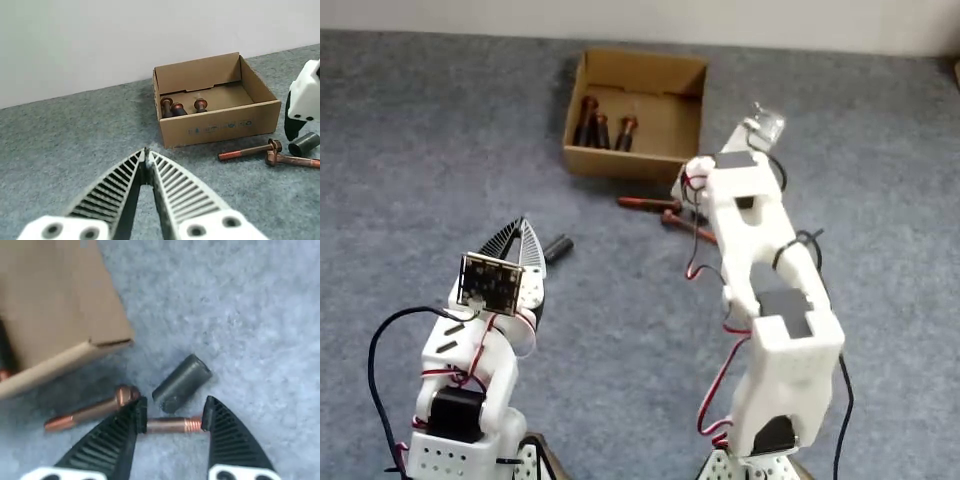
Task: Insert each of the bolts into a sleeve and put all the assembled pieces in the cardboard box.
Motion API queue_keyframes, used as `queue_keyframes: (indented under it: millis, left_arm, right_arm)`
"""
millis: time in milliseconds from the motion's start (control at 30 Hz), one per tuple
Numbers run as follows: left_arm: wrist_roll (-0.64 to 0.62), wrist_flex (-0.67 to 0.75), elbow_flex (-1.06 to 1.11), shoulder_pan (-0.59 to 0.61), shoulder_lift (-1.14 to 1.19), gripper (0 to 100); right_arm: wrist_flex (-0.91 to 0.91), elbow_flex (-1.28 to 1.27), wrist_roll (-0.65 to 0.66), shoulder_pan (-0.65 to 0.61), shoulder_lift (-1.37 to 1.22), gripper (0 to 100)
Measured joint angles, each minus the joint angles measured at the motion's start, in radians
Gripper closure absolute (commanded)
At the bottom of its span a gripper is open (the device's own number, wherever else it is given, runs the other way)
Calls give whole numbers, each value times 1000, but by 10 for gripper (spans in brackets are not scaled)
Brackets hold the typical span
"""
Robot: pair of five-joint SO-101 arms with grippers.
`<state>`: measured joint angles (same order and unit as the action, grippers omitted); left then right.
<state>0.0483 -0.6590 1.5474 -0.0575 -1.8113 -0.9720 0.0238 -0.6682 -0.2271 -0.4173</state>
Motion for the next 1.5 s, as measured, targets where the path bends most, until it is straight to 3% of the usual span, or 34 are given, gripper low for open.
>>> queue_keyframes:
  millis: [133,333,667,933,1167,1333,1500]
  left_arm:
    - [0,0,0,0,0,989]
    - [0,0,0,0,0,989]
    - [0,0,0,0,0,989]
    - [0,0,0,0,0,989]
    - [0,0,0,0,0,989]
    - [0,0,0,0,0,989]
    - [0,0,0,0,0,989]
  right_arm:
    - [9,34,-51,11,-71,836]
    - [-52,80,-95,51,-91,993]
    - [-255,169,-95,126,-107,993]
    - [-517,313,184,170,-107,993]
    - [-545,322,480,212,-107,983]
    - [-557,310,559,207,-107,891]
    - [-559,258,572,210,-107,890]
